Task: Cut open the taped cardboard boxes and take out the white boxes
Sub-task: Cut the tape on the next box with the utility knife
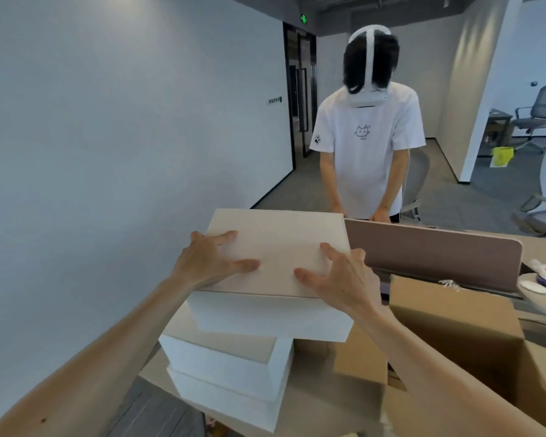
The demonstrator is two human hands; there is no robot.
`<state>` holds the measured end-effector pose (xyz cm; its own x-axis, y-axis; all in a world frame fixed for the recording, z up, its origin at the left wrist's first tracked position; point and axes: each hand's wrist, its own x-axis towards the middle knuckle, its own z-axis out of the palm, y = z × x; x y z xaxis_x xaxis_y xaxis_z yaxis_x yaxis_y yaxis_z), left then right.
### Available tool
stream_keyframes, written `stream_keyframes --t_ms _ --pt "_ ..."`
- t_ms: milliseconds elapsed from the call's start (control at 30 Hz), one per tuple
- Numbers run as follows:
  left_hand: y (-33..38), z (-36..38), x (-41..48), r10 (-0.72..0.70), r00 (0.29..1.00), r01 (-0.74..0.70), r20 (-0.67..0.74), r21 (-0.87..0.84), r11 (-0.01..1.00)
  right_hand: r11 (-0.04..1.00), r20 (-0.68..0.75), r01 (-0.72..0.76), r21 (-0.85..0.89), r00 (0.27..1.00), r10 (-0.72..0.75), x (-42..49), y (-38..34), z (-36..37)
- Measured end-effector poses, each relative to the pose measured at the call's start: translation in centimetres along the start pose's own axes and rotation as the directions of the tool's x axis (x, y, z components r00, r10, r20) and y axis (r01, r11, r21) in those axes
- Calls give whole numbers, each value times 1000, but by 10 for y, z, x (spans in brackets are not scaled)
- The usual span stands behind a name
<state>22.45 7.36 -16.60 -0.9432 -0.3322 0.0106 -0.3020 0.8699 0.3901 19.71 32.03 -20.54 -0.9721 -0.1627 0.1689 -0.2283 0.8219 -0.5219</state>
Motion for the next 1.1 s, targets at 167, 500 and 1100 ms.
stream_keyframes --t_ms 167,500,1100 --pt "-69 -3 15 -1 997 3 72 -22 1000 998 60 -51 -21 997 52 -12 -42 54" --pt "-131 6 41 60 990 -43 128 -131 990 987 81 -85 -133 992 96 -11 -86 84" --pt "-98 32 64 217 976 -216 11 134 967 992 92 -93 83 992 85 5 -73 93"
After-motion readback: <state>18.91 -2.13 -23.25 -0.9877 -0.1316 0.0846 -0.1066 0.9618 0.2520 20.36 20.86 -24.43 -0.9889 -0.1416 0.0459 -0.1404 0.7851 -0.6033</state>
